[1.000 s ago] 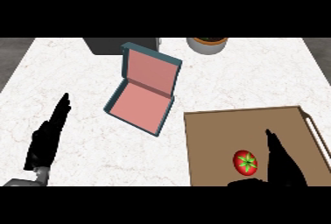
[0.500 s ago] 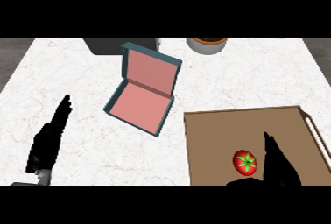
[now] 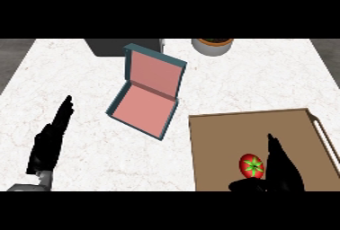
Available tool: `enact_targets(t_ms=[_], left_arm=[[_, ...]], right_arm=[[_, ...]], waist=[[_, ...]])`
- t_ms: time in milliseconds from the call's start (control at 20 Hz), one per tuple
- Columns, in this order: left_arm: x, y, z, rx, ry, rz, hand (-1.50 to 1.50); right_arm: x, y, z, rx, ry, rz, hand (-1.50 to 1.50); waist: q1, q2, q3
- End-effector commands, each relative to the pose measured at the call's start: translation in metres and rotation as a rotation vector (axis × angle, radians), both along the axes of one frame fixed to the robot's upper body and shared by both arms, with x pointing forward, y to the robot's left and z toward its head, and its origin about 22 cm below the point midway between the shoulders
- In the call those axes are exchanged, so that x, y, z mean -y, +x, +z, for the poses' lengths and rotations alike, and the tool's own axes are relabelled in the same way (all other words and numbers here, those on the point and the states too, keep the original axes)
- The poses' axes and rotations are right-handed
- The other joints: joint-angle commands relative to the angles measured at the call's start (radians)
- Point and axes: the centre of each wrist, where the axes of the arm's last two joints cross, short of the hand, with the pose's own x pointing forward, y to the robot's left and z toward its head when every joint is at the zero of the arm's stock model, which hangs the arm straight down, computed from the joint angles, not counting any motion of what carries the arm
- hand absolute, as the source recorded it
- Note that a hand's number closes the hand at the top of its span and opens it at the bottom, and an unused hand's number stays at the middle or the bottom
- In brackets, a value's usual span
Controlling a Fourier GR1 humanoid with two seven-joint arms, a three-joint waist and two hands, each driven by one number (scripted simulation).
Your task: Pick the tomato from the tray and place it in the cardboard box
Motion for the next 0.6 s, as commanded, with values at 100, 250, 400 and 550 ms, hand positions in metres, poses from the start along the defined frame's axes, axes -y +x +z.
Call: enact_targets(t_ms=[100, 250, 400, 550], left_arm=[[0.001, -0.012, -0.006, -0.005, 0.013, 0.003, 0.00], [-0.001, 0.006, 0.006, -0.005, -0.001, 0.002, 0.00], [0.000, 0.006, 0.001, -0.003, 0.002, -0.005, 0.00], [-0.010, 0.004, -0.001, 0.000, 0.007, -0.003, 0.00]], right_arm=[[0.006, -0.017, -0.004, -0.049, -0.008, -0.068, -1.50], [-0.008, 0.006, -0.002, -0.089, 0.008, -0.025, -1.50], [-0.010, 0.014, -0.030, -0.121, -0.002, -0.034, -1.50], [0.002, 0.015, -0.026, -0.082, 0.050, -0.045, 1.50]], waist=[[-0.002, -0.001, 0.000], [0.000, 0.000, 0.000], [0.001, 0.001, 0.000], [0.000, 0.000, 0.000]])
